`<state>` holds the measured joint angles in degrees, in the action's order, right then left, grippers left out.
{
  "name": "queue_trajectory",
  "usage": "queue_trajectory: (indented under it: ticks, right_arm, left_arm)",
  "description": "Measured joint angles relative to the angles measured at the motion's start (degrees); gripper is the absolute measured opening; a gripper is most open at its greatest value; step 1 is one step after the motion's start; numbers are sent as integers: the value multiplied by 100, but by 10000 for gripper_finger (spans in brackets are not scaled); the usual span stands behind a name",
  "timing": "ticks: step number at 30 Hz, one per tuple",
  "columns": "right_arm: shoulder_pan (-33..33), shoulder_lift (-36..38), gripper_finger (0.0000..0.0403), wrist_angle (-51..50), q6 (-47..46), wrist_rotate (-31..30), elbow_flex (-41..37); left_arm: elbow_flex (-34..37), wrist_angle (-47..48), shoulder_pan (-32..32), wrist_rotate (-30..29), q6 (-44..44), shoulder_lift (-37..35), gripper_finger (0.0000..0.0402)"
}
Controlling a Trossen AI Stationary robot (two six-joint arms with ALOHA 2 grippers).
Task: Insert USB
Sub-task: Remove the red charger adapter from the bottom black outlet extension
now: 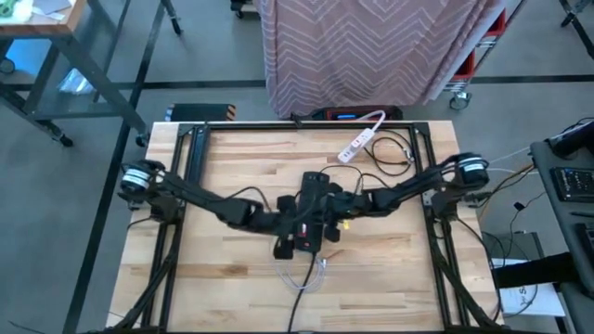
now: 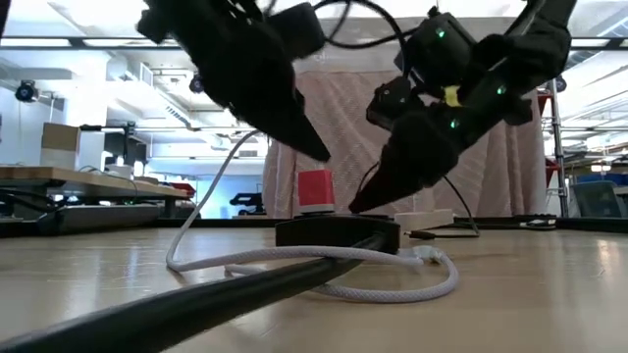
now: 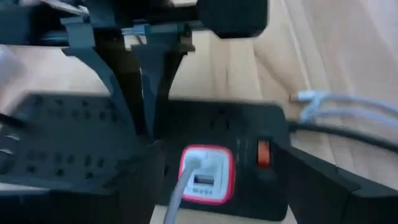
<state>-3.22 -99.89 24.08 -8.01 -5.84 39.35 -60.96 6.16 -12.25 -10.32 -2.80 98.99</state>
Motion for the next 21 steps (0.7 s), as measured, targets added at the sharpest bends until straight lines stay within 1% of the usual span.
queue_trajectory:
  ticks: [5, 8, 11, 14, 16, 18, 21]
  right_arm:
    - [2, -212, 5, 98, -1, 98, 42]
    - [17, -254, 2, 51, -9, 158, 46]
    - [17, -258, 2, 26, -1, 170, 46]
    - [17, -261, 1, 17, 6, 179, 44]
    - [17, -265, 1, 15, 8, 179, 42]
    - [17, -267, 1, 17, 12, 181, 39]
    - [17, -272, 0, 15, 36, 182, 39]
  left_arm:
    - [-30, -21, 135, 120, 199, 258, 271]
    - [-21, 143, 196, 269, 178, 396, 271]
    - [-23, 271, 209, 289, 141, 428, 271]
    - [-23, 301, 218, 307, 80, 428, 260]
    - [-23, 301, 224, 305, 67, 428, 243]
    - [-23, 304, 225, 305, 63, 428, 213]
    - [-23, 242, 217, 343, 87, 454, 143]
